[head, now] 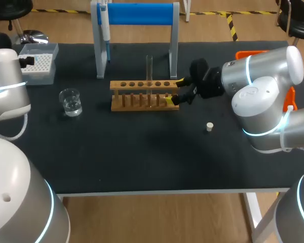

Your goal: Invert the test tube, pick up the pipette, mount the tip to pipette, aspirate from beaker and dispense into the tube, eject the tip, return the pipette, and cap with the stopper.

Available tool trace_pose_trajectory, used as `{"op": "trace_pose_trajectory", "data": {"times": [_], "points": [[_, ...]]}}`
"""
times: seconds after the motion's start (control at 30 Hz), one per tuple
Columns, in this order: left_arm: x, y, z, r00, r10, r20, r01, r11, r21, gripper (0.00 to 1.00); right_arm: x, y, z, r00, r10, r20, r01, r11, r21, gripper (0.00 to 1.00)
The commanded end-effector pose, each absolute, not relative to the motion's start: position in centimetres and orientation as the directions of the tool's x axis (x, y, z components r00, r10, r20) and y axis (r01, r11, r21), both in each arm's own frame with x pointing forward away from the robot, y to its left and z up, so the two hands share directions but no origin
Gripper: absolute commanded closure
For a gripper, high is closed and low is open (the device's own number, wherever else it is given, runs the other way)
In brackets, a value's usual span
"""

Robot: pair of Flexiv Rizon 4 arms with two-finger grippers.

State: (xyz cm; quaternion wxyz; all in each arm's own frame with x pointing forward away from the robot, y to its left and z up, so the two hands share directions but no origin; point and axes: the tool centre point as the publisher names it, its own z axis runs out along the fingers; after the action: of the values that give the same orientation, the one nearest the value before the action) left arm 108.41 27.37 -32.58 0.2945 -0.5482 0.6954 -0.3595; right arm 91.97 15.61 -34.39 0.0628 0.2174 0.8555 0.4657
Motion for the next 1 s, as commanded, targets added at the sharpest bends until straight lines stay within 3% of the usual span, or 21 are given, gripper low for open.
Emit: {"op": "trace_pose_trajectory", "data": {"times": [0.03, 1.0], "points": [[109.7, 27.1, -33.1, -0.217, -0.976, -0.020, -0.550, 0.139, -0.823, 0.00, 91.9, 15.6, -34.4, -0.898, 0.430, 0.095, 0.314, 0.473, 0.823, 0.00], [111.6, 24.6, -34.5, -0.234, -0.972, -0.016, -0.580, 0.153, -0.800, 0.00, 91.9, 15.6, -34.4, -0.898, 0.430, 0.095, 0.314, 0.473, 0.823, 0.00]]}}
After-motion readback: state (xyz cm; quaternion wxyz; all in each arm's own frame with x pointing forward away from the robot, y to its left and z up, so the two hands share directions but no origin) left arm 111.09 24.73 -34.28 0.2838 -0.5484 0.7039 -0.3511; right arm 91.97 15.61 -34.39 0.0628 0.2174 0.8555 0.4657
